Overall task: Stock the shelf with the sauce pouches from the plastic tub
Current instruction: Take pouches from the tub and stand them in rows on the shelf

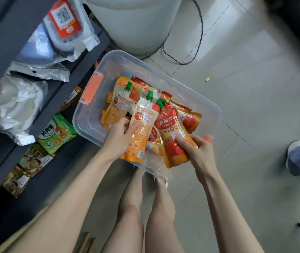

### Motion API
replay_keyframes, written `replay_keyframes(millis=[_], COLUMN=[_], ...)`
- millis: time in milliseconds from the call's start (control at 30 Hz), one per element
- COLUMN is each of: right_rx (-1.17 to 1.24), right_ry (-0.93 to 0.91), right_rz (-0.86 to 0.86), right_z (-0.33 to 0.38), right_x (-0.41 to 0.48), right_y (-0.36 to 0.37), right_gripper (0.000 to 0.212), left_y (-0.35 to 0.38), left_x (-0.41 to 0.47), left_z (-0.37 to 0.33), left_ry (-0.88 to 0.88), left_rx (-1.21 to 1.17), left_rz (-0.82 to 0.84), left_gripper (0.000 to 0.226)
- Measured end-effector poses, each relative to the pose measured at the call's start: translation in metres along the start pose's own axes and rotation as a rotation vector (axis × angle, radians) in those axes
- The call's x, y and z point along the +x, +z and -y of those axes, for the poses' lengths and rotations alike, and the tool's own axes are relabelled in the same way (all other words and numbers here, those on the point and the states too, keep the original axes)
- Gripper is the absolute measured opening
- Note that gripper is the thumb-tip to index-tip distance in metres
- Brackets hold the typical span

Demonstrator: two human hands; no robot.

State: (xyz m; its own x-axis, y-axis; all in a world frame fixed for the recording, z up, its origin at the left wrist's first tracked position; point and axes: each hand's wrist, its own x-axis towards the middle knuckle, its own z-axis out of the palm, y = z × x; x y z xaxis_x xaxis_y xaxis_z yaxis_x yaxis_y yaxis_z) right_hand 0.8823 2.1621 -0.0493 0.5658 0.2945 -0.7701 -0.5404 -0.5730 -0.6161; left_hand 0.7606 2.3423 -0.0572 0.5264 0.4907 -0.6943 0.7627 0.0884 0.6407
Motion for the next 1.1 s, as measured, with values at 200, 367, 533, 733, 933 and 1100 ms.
replay_keyframes(millis=[200,367,533,733,933,1100], right_rx=[0.029,0.042,0.009,-0.052,-0.237,-0.305], right_ry=[-0.076,-0.148,-0.237,-0.296,-0.443,-0.568], right_rz=[0.092,0.223,0.395,0.593,0.774,0.917], right_z=[0.025,0.051,0.088,0.130,0.173,0.187], right_x=[-0.064,-0.123,-0.177,-0.241,-0.306,-0.365], right_y=[0.000,0.001,0.010,0.033,0.072,0.127], right_gripper=[0.012,0.015,0.015,0.019,0.034,0.027], left_y=[0.013,0.004,-0.011,-0.050,-0.106,-0.156], left_x=[-0.084,-0.155,-0.226,-0.301,-0.368,-0.432], left_z=[-0.026,-0.044,-0.067,-0.078,-0.072,-0.059], left_ry=[-0.168,-0.186,-0.106,-0.020,0.059,0.191], left_rx=[-0.592,-0.843,-0.978,-1.092,-1.086,-0.998], left_rz=[-0.107,-0.151,-0.184,-0.268,-0.478,-0.651], left_gripper=[0.033,0.054,0.052,0.044,0.075,0.059])
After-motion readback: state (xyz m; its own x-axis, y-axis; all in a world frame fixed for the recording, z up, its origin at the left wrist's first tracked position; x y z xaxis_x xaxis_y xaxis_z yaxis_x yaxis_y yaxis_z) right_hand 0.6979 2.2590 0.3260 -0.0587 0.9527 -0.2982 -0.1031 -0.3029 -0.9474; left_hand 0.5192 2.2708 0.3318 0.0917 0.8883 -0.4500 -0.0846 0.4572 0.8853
